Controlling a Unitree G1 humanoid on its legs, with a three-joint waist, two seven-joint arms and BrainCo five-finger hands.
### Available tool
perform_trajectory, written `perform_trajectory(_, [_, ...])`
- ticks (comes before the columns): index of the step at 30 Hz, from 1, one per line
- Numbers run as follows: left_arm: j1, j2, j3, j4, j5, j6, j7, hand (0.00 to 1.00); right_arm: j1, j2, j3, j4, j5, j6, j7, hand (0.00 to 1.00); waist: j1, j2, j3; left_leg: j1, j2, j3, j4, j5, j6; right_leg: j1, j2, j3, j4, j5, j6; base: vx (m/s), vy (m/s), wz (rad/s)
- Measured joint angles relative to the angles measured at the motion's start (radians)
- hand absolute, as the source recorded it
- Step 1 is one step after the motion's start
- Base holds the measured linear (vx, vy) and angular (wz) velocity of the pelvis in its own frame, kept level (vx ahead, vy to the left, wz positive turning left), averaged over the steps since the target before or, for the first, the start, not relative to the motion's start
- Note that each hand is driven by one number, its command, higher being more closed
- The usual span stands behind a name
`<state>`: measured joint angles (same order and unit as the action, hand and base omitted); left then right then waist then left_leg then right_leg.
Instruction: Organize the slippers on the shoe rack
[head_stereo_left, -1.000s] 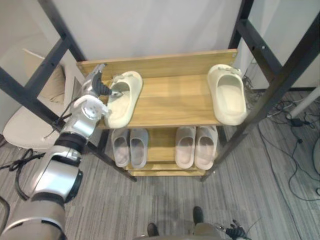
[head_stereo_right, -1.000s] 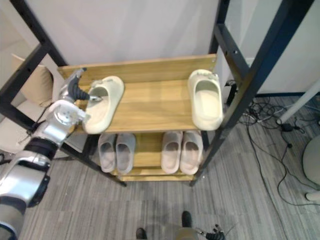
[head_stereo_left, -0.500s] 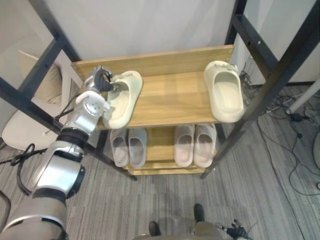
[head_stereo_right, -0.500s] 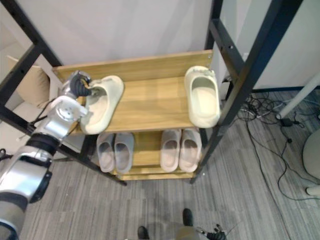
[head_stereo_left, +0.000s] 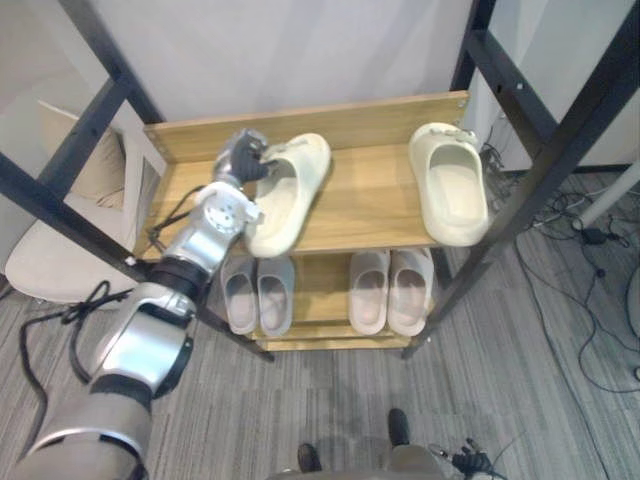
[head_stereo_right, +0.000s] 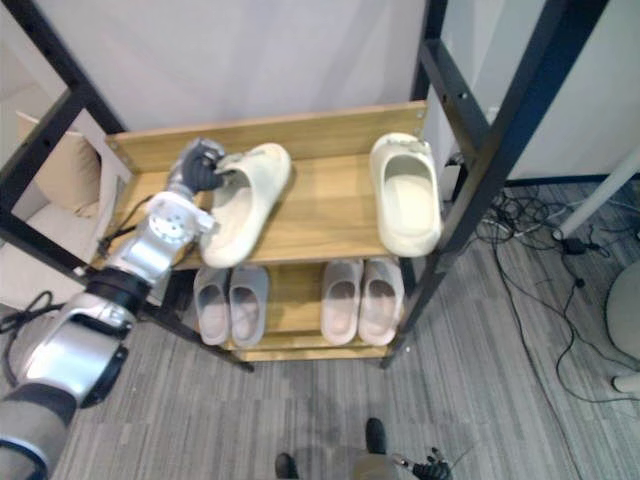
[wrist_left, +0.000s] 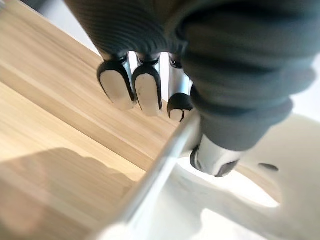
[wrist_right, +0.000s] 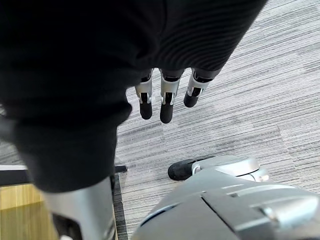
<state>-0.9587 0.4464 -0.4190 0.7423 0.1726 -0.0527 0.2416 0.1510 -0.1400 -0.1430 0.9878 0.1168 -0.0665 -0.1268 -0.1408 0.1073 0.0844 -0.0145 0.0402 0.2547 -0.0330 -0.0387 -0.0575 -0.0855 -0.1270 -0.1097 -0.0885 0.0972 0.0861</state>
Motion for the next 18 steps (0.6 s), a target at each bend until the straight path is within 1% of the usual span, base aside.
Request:
perform_trajectory(4, [0.000,-0.031,-0.005,-0.003,0.000,0.000,0.015,1.00,-0.007,0.000,-0.001,0.008,0.001,0.004,-0.001,0.00,-0.009,0.000,0.001,0.006,0.000,0.000,0.001,0.000,0.000,0.006,0.000,0.001,0.000,0.001,-0.001,-0.02,-0.012,-0.01])
perform_trajectory(5, [0.000,-0.040,-0.014,-0.003,0.000,0.001,0.018,1.00,-0.012,0.000,-0.001,0.008,0.001,0.006,-0.001,0.00,-0.014,0.000,0.010,0.017,0.000,0.002,0.000,-0.001,0.000,0.016,0.000,0.003,0.000,0.001,-0.001,-0.03,-0.013,-0.02])
perform_trajectory(9, [0.000,-0.045,-0.014,-0.002,-0.001,0.001,0.019,1.00,-0.015,0.000,-0.003,0.008,0.002,0.006,-0.002,0.00,-0.021,0.004,0.013,0.019,0.002,0.012,0.000,-0.002,-0.002,0.012,0.001,0.013,-0.003,0.002,-0.001,-0.04,-0.019,-0.06])
perform_trajectory(12, [-0.002,-0.056,-0.013,0.002,-0.009,0.001,0.019,1.00,-0.014,0.000,-0.005,0.008,0.002,0.006,-0.002,0.00,-0.021,0.005,0.014,0.023,0.004,0.017,0.000,-0.004,-0.005,0.013,0.003,0.018,-0.004,0.002,-0.001,-0.02,-0.020,-0.07])
perform_trajectory(18, [-0.033,-0.080,-0.007,0.055,-0.023,0.004,0.019,1.00,-0.014,0.004,-0.039,0.007,0.002,0.007,-0.006,0.00,-0.022,0.021,0.021,0.036,0.006,0.043,0.000,-0.013,-0.012,0.012,0.006,0.041,-0.002,0.003,0.001,0.00,-0.012,-0.11])
